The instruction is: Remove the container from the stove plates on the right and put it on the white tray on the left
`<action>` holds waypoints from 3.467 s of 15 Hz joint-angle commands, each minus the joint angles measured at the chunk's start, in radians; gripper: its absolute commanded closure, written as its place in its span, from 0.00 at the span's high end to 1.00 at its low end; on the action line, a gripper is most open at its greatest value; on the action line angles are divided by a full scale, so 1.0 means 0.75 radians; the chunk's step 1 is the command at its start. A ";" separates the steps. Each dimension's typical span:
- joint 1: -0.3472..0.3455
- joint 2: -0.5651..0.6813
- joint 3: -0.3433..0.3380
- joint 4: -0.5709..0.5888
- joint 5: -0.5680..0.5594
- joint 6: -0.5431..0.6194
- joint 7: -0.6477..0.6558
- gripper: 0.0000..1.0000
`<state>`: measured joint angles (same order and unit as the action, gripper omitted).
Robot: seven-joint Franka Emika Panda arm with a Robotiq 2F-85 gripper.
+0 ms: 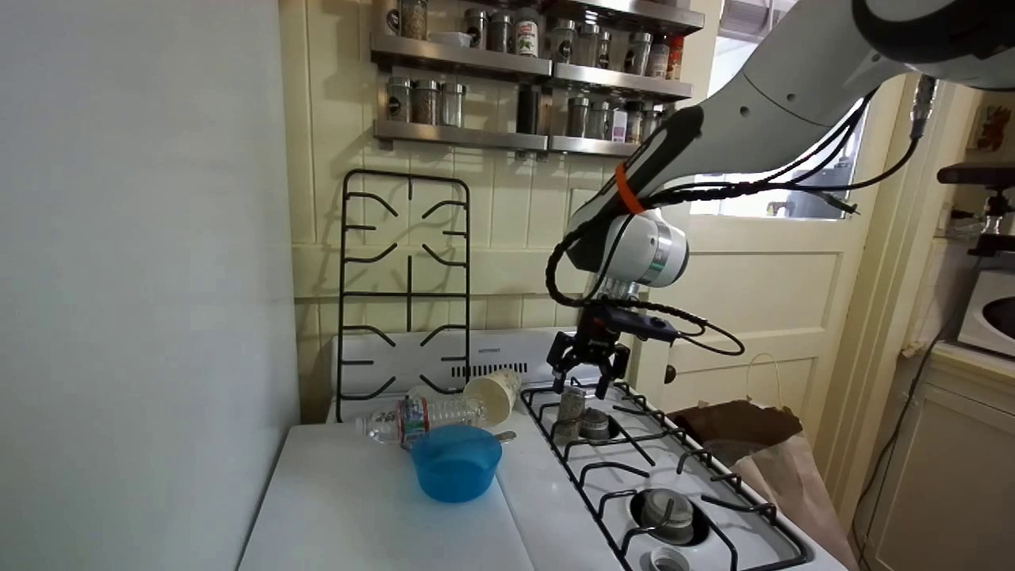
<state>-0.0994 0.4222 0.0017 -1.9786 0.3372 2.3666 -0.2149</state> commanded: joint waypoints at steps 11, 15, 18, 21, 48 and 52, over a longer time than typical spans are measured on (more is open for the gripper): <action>0.033 -0.116 0.003 -0.054 -0.098 0.043 0.100 0.24; 0.088 -0.287 -0.011 -0.159 -0.244 0.174 0.201 0.24; 0.149 -0.383 0.011 -0.214 -0.392 0.209 0.239 0.24; 0.218 -0.443 0.068 -0.238 -0.521 0.178 0.208 0.24; 0.447 -0.377 0.389 -0.223 -0.522 0.236 -0.600 0.24; 0.405 -0.252 0.448 -0.150 -0.424 0.325 -0.917 0.24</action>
<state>0.2304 0.1571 0.3102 -2.1452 -0.0508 2.5677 -0.7317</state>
